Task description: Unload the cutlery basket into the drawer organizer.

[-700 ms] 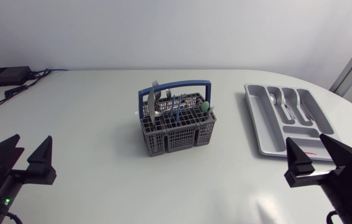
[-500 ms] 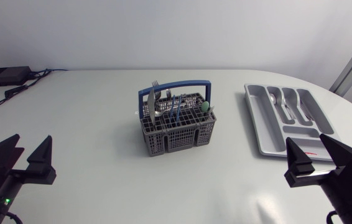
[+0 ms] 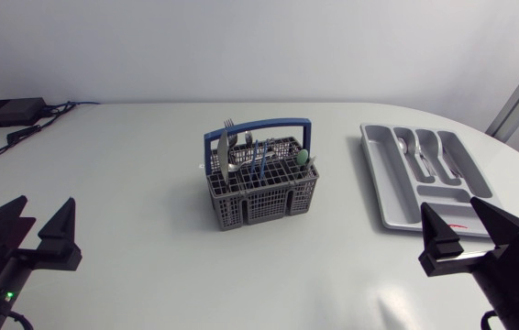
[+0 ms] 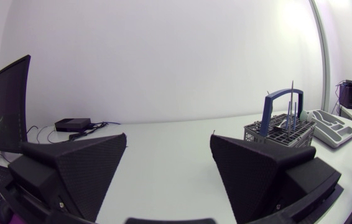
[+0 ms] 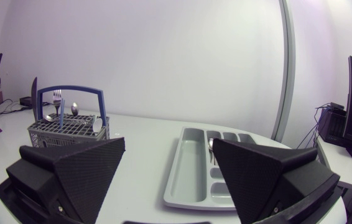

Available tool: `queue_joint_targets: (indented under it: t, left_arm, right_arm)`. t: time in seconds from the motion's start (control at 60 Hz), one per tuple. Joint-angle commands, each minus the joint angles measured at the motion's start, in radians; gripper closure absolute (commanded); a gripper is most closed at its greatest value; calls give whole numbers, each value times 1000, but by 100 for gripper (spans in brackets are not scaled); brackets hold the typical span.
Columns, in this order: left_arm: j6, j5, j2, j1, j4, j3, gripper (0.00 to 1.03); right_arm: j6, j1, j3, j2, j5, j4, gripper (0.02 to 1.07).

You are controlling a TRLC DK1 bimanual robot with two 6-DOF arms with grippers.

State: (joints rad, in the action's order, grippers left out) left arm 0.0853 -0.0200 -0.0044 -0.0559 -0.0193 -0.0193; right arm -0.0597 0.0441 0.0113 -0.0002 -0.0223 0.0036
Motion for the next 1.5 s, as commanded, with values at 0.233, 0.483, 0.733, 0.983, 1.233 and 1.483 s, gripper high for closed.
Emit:
queue_joint_targets:
  t: [0.233,0.483,0.733,0.983,1.233,1.483]
  left_arm:
    - [-13,11,18,-1,1,-140,6]
    - [-22,15,222,57,1,-245,8]
    - [-42,57,543,146,127,-456,12]
    - [30,123,894,260,380,-717,15]
    - [128,34,1156,321,430,-817,15]
    - [165,-115,1290,315,437,-869,15]
  right_arm:
    - [12,42,65,17,-5,13,7]
    - [38,97,170,224,9,59,7]
    - [87,160,274,404,22,41,7]
    - [127,201,386,629,35,-11,7]
    - [139,215,592,922,28,-172,7]
    - [14,172,730,1143,-226,-281,7]
